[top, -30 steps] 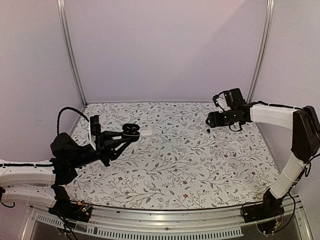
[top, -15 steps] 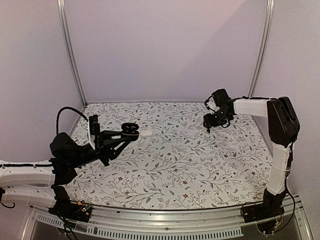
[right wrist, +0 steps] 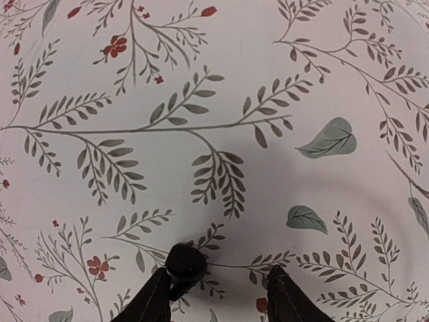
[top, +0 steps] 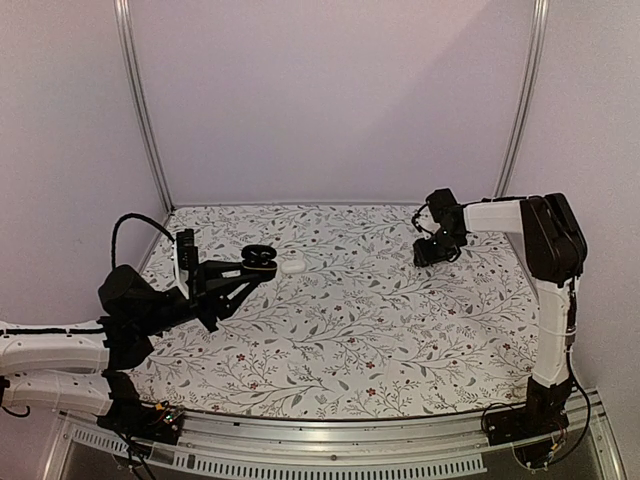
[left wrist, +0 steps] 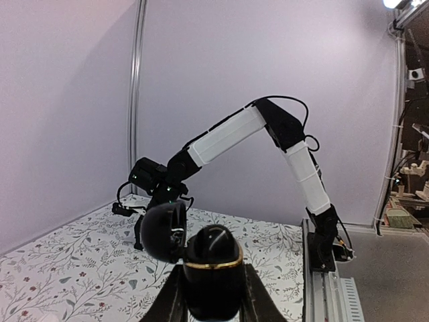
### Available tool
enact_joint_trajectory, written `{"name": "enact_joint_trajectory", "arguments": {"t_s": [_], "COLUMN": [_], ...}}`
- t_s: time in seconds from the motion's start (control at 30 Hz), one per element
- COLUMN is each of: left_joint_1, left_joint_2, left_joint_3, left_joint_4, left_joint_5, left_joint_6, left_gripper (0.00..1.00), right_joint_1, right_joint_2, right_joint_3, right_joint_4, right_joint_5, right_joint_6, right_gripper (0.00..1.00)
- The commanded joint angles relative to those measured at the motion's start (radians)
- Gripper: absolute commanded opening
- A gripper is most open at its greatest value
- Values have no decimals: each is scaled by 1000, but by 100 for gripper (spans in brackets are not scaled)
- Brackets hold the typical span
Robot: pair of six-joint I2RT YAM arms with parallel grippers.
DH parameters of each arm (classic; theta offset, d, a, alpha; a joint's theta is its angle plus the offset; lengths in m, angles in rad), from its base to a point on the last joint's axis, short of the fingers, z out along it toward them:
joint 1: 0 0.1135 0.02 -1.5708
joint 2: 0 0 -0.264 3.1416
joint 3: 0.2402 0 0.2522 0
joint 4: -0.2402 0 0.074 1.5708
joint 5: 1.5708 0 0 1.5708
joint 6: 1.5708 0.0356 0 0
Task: Insert the wireless bluetooth earbuds into the charging case
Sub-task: Move the right earbud to the center of the board.
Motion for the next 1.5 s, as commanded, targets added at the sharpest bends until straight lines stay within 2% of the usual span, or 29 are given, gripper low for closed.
{"name": "enact_joint_trajectory", "arguments": {"t_s": [0.0, 0.43, 0.7, 0.97, 1.2, 1.47], "left_joint_1": [14, 17, 17, 18, 18, 18], "left_joint_2": [-5, 23, 20, -6, -23, -57], "left_joint_3": [-4, 6, 7, -7, -24, -73], "left_joint_4": [8, 24, 26, 21, 10, 2], "left_joint_5": [4, 17, 24, 22, 33, 61], "left_joint_6": [-2, 1, 2, -1, 2, -6], "left_gripper": [0, 0, 0, 0, 0, 0], "right_joint_1": [-3, -2, 5, 52, 156, 417], "right_joint_2": [32, 54, 61, 26, -104, -263], "right_joint_3": [27, 64, 60, 9, -169, -367], "right_joint_4": [-6, -14, -39, -38, 11, 36], "right_joint_5": [-29, -60, -73, -52, -44, -12], "right_joint_6": [-37, -74, -73, -57, 6, 167], "right_gripper": [47, 36, 20, 14, 12, 11]}}
